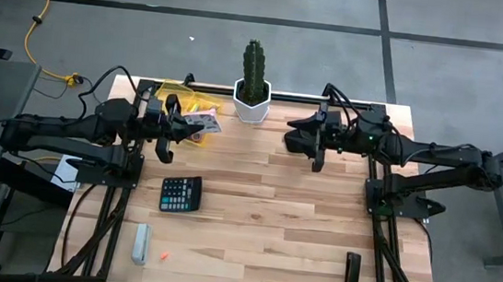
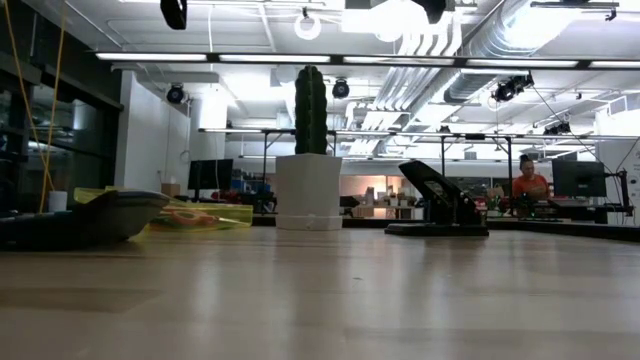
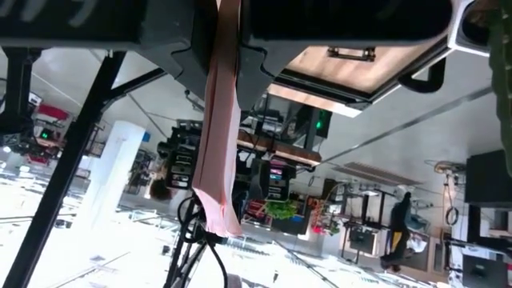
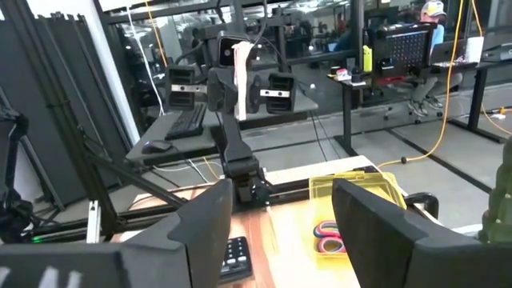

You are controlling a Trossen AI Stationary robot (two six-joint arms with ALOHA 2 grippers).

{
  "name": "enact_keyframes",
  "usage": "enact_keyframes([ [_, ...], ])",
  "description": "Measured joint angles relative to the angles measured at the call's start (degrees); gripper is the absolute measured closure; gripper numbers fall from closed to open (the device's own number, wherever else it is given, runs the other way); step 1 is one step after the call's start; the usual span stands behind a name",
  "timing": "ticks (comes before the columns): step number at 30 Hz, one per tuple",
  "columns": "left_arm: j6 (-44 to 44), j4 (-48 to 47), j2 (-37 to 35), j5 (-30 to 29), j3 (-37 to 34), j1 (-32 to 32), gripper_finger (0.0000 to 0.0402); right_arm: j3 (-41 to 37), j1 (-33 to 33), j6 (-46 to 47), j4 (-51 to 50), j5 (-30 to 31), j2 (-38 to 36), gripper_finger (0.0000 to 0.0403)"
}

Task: Pack school essentials
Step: Put the sticky notes into the transparent yellow supply box

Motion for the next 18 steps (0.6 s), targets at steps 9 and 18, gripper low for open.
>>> enact_keyframes([
  [9, -1.5, -0.6, 0.2, -0.4, 0.0, 0.0, 0.0401, 0.0, 0.0, 0.1, -0.1, 0.0, 0.0, 0.0197],
  [18, -5.1, -18.5, 8.7, -12.3, 7.5, 6.5, 0.0401, 0.0, 0.0, 0.2, -0.4, 0.0, 0.0, 0.0197],
])
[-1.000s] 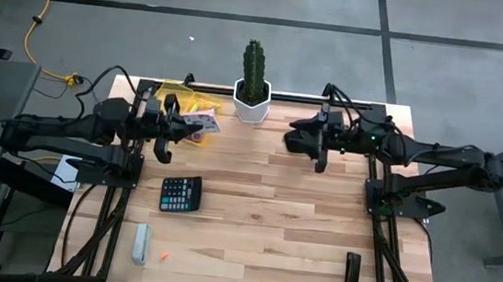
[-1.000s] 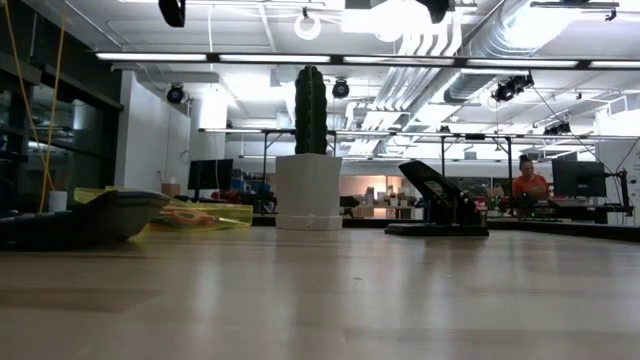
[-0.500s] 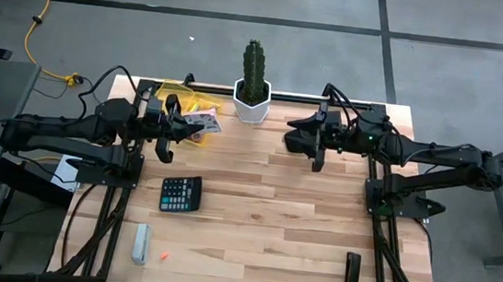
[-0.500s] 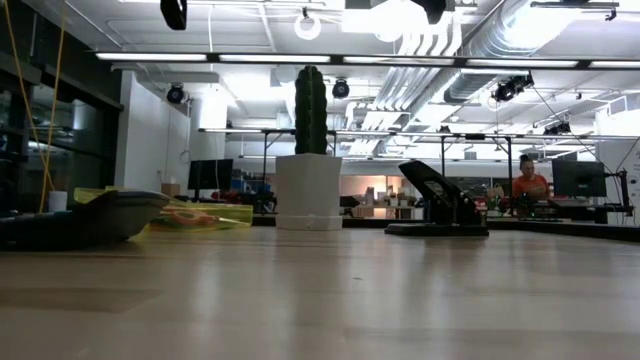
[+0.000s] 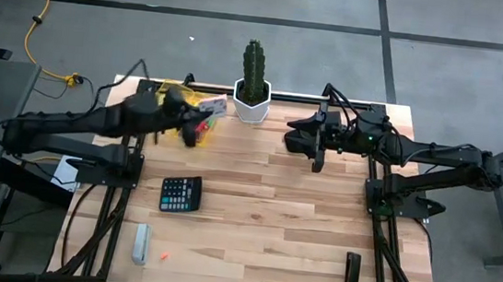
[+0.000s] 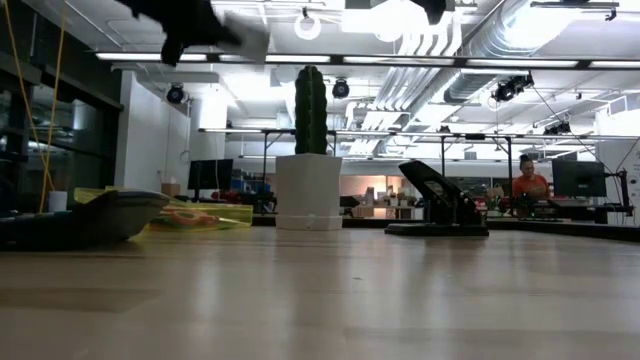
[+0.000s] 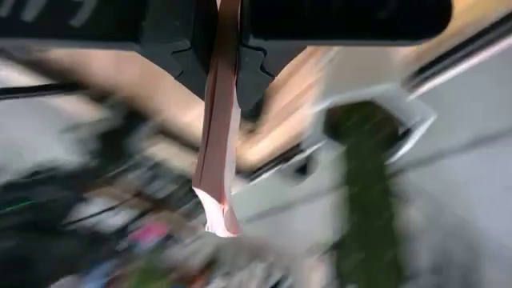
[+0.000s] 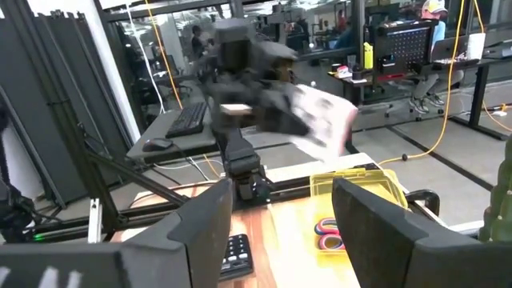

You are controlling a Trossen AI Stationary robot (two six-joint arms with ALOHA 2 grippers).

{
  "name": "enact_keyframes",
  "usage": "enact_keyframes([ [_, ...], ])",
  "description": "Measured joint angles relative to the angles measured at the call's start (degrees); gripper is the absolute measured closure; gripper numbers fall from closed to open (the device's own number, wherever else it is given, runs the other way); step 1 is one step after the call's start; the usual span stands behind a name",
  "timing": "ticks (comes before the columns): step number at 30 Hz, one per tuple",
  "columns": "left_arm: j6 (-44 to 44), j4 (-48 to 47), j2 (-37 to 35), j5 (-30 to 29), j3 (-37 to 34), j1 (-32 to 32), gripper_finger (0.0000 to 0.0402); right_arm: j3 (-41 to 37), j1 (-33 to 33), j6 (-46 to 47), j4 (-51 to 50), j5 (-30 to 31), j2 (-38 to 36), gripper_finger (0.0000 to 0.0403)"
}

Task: Pack school essentials
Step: Put the sticky notes into the transparent yellow supply box

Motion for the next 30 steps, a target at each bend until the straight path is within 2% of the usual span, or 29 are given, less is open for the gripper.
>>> enact_keyframes([
  [5, -2.3, -14.6, 8.7, 0.9, 4.2, 12.5, 0.0401, 0.0, 0.0, 1.5, -0.9, 0.0, 0.0, 0.0197],
  [9, -1.6, -20.6, 16.5, 6.5, 4.3, 22.4, 0.0401, 0.0, 0.0, 1.4, -2.0, 0.0, 0.0, 0.0197],
  [13, -1.2, -24.5, 24.7, 7.7, 4.2, 28.3, 0.0401, 0.0, 0.0, 1.4, -3.2, 2.0, 0.0, 0.0197],
  [19, -0.9, -24.6, 32.0, 5.1, 4.7, 31.9, 0.0401, 0.0, 0.0, 1.5, -3.8, 3.8, 0.0, 0.0197],
  [24, 1.7, -26.3, 35.2, 2.3, 9.5, 32.2, 0.0401, 0.0, 0.0, 1.4, -3.9, 3.8, 0.0, 0.0197],
  [30, 6.2, -36.9, 40.9, -1.1, 17.0, 32.3, 0.0401, 0.0, 0.0, 1.4, -3.9, 3.8, 0.0, 0.0197],
])
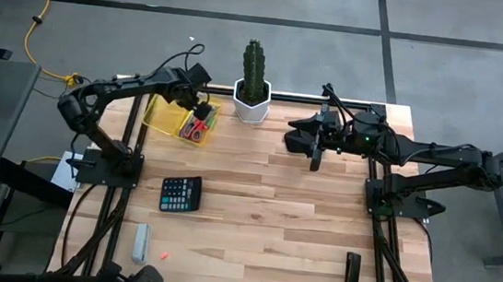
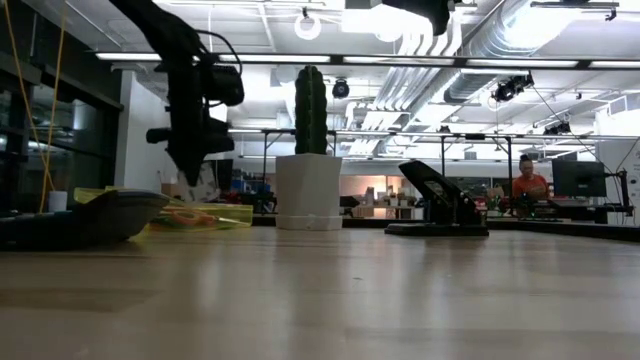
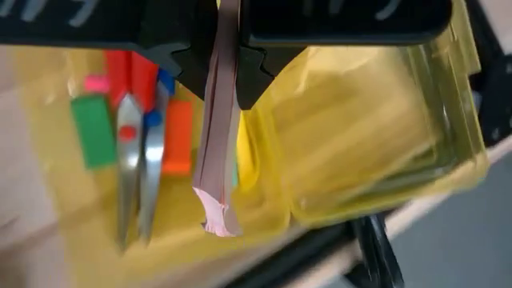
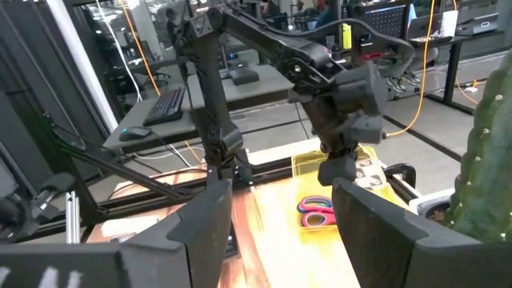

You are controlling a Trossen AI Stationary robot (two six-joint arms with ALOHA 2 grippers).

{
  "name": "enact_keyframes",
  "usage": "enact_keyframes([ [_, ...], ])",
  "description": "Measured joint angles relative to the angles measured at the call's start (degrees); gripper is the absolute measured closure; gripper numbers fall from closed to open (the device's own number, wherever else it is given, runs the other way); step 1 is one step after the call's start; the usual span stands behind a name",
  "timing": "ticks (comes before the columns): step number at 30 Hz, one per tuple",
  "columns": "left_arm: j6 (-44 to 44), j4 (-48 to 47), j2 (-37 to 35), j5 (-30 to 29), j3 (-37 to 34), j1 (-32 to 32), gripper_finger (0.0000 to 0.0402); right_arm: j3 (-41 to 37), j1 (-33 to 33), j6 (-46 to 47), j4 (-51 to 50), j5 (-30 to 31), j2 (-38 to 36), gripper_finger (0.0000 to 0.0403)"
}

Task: Pack school essentials
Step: Put the sticky notes into the transparent yellow supply box

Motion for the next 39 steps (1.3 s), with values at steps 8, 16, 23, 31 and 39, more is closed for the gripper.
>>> enact_keyframes([
  [8, -2.5, -0.6, 3.0, 0.4, 1.5, -0.9, 0.04, 0.0, 0.0, 0.0, -1.4, 0.0, 0.0, 0.0197],
  [16, -2.6, 0.8, 3.0, -0.2, 1.4, -1.5, 0.0392, 0.0, 0.0, 1.4, -2.6, 0.0, 0.0, 0.0197],
  [23, -2.6, 0.8, 3.0, -1.5, 1.4, -1.5, 0.0337, 0.0, 0.0, 1.5, -2.5, 0.0, 0.0, 0.0197],
  [31, -2.6, 0.6, 3.0, 0.6, 1.6, -1.5, 0.025, 0.0, 0.0, 1.5, -2.5, 0.0, 0.0, 0.0197],
  [39, -2.5, -2.1, 1.6, 14.3, 8.5, -1.6, 0.0188, 0.0, 0.0, 1.2, -2.5, 0.0, 0.0, 0.0197],
])
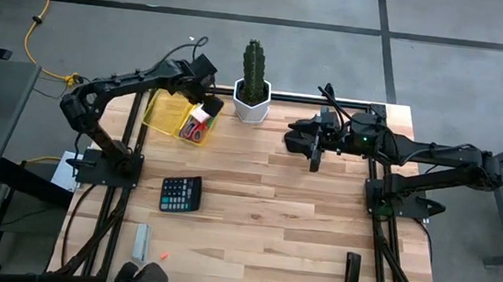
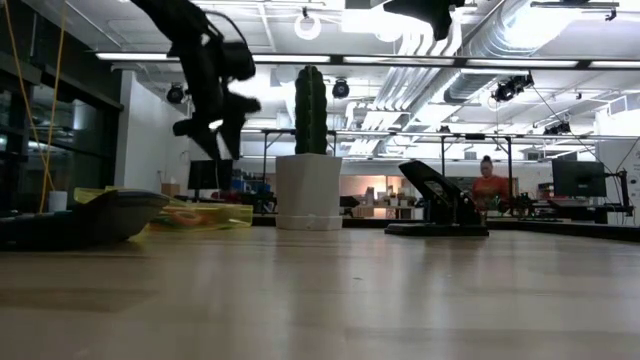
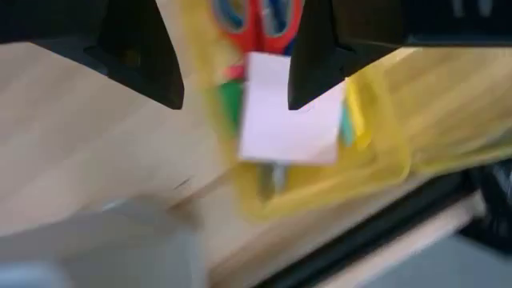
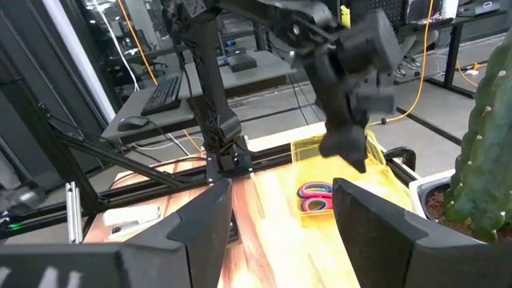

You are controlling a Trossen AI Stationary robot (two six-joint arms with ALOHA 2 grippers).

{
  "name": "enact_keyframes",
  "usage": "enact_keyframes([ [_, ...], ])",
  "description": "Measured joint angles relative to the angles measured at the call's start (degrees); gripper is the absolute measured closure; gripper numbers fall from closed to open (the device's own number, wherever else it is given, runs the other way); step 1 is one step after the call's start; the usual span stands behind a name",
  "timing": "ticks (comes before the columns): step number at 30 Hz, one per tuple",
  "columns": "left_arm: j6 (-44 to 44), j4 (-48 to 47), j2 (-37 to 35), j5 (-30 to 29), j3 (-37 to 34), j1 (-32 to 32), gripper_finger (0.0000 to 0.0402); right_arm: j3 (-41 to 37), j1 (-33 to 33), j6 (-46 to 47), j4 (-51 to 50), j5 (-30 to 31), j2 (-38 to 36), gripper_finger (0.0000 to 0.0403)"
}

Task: Pack school essentials
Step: Put the sticky notes into the transparent yellow supply box, then put the orange cap eraser into the transparent yellow supply box

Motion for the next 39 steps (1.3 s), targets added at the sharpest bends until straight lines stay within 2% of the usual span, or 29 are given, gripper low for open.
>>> enact_keyframes([
  [4, 0.1, 1.8, -4.8, 3.2, 0.9, -1.6, 0.0182, 0.0, 0.0, 0.1, 0.0, 0.0, 0.0, 0.0197],
  [8, 2.9, 7.0, -12.2, 3.9, 0.9, -7.2, 0.0187, 0.0, 0.0, -0.1, 0.0, 0.0, 0.0, 0.0197],
  [12, 5.0, 16.3, -19.5, 6.6, 0.9, -15.7, 0.0188, 0.0, 0.0, -0.8, 0.0, 0.0, 0.0, 0.0197],
  [16, 6.0, 26.0, -24.3, 6.6, 0.9, -26.0, 0.0189, 0.0, 0.0, -1.3, 0.5, -0.8, 0.0, 0.0197],
  [20, 7.0, 33.6, -26.1, 4.5, 0.1, -35.2, 0.0189, 0.0, 0.0, -1.3, 1.7, -2.5, 0.0, 0.0197],
  [23, 5.9, 42.2, -27.3, 0.9, -5.7, -40.1, 0.0189, 0.0, 0.0, -1.3, 2.4, -2.8, 0.0, 0.0197],
  [28, -1.8, 59.6, -28.9, -3.5, -19.2, -44.8, 0.0189, 0.0, 0.0, -1.3, 2.4, -3.1, 0.0, 0.0197],
  [31, -4.4, 66.3, -29.0, -4.2, -24.3, -46.5, 0.0189, 0.0, 0.0, -1.3, 2.6, -3.8, 0.0, 0.0197],
  [35, -4.8, 67.5, -29.0, -4.3, -25.3, -46.9, 0.0189, 0.0, 0.0, -1.3, 3.1, -5.8, 0.0, 0.0197],
  [39, -1.1, 67.5, -29.1, -4.3, -25.3, -46.9, 0.0189, 0.0, 0.0, -1.3, 3.1, -7.5, 0.0, 0.0197],
])
